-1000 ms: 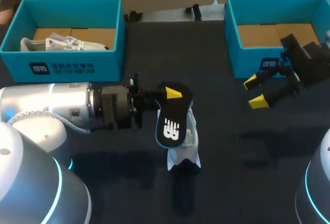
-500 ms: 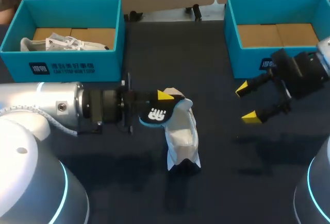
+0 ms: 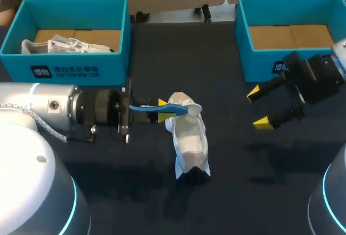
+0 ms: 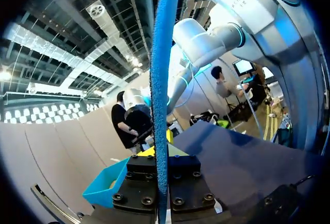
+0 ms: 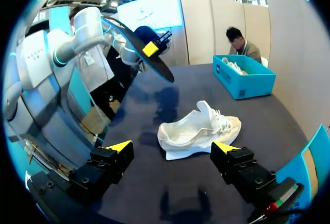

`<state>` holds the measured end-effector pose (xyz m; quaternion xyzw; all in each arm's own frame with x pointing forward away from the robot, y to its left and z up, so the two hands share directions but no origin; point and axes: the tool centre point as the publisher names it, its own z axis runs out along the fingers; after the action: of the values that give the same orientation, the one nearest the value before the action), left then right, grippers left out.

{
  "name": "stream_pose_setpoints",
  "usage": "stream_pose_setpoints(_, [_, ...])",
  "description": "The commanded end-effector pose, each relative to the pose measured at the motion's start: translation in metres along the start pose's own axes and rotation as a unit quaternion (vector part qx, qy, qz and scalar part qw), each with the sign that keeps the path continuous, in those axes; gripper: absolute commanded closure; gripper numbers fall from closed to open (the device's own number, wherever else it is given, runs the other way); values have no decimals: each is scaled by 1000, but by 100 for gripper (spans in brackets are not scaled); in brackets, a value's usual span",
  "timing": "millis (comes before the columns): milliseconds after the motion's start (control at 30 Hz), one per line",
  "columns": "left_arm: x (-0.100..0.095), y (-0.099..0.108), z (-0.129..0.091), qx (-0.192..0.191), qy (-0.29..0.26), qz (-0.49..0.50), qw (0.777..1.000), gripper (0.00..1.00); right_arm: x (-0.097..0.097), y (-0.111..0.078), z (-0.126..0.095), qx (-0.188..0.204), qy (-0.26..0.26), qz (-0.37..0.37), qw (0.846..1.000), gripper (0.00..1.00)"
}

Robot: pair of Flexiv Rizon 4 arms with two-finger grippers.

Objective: Take the shoe out of the shoebox, open the shoe tongue, remove and reinsert the insole, then place the shoe into the shoebox

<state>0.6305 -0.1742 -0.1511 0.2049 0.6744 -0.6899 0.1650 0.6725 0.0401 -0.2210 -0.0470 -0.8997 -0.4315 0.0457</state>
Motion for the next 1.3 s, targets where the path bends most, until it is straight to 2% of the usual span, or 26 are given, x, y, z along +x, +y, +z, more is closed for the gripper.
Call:
stream_pose_setpoints(33, [7,-4,-6,10,-5,-25,1000,100,-2,-1,16,33,-21,-25,999,0])
stream_pose_setpoints(367, [28,3,-1,30,-19,-65,997,100,-13,-16,38,68,-44,-67,994,0])
stream_pose_setpoints(600, [38,15,6,34,-16,-84,996,100,-21,-25,56,85,-40,-87,992,0])
stream_pose_setpoints(833, [45,33,13,42,-21,-91,995,100,-27,-30,65,84,-36,-98,991,0])
stream_pose_setpoints(967, [50,43,15,29,-22,-79,996,100,-28,-33,69,83,-32,-98,991,0])
stream_pose_setpoints(1133, [50,52,13,50,-30,-88,994,100,-28,-37,72,83,-29,-97,991,0])
stream_pose_setpoints(1300, [48,62,14,50,-36,-89,994,100,-29,-41,76,79,-21,-101,992,0])
